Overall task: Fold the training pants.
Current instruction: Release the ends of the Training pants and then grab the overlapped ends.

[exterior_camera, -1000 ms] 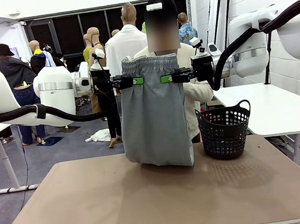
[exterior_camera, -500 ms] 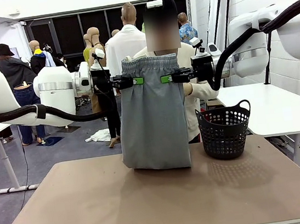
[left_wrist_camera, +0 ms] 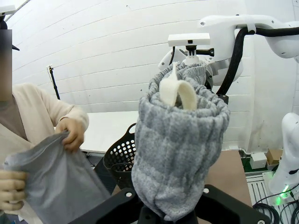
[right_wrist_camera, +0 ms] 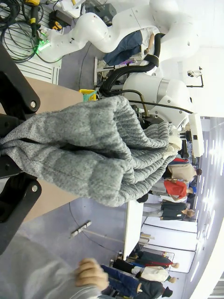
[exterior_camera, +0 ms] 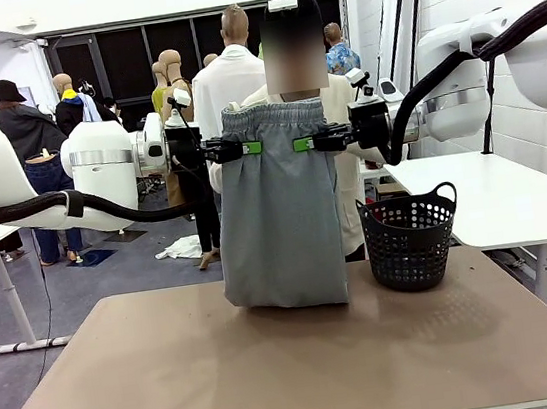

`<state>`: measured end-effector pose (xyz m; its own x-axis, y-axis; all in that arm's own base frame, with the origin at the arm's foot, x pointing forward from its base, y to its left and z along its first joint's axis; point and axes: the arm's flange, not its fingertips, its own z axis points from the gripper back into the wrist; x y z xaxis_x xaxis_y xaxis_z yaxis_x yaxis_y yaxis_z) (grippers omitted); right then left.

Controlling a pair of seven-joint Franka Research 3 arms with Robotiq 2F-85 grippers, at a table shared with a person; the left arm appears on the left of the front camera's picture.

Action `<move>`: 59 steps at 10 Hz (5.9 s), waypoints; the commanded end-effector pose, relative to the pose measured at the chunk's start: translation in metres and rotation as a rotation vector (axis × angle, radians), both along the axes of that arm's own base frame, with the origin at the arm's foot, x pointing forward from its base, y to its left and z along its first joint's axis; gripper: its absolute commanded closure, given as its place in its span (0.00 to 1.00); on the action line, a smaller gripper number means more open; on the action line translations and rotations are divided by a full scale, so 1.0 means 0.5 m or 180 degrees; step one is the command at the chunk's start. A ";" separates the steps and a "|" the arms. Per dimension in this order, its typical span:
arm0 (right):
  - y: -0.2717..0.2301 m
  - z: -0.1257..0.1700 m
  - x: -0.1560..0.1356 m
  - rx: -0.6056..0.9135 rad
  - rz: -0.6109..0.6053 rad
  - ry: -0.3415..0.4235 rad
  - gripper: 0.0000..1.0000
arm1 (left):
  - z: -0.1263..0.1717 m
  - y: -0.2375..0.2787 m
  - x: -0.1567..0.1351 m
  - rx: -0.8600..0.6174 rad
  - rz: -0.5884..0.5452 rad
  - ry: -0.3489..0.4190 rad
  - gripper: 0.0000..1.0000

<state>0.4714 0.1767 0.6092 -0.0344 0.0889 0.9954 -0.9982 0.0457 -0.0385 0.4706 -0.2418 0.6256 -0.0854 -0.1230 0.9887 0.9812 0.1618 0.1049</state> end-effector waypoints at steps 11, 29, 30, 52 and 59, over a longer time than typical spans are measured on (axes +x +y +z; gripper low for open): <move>0.000 0.001 -0.002 0.0030 0.0042 0.0004 1.00 | 0.006 0.000 -0.002 -0.0033 0.0002 -0.0065 1.00; 0.000 0.001 -0.002 0.0030 0.0042 0.0004 1.00 | 0.006 0.000 -0.002 -0.0033 0.0002 -0.0065 1.00; 0.000 0.001 -0.002 0.0030 0.0042 0.0004 1.00 | 0.006 0.000 -0.002 -0.0033 0.0002 -0.0065 1.00; 0.000 0.001 -0.002 0.0030 0.0042 0.0004 1.00 | -0.001 0.000 0.000 0.0000 -0.0001 0.0004 1.00; -0.003 0.004 -0.004 -0.0038 -0.0003 0.0093 0.12 | -0.004 0.008 -0.004 -0.0047 0.0030 0.0070 0.23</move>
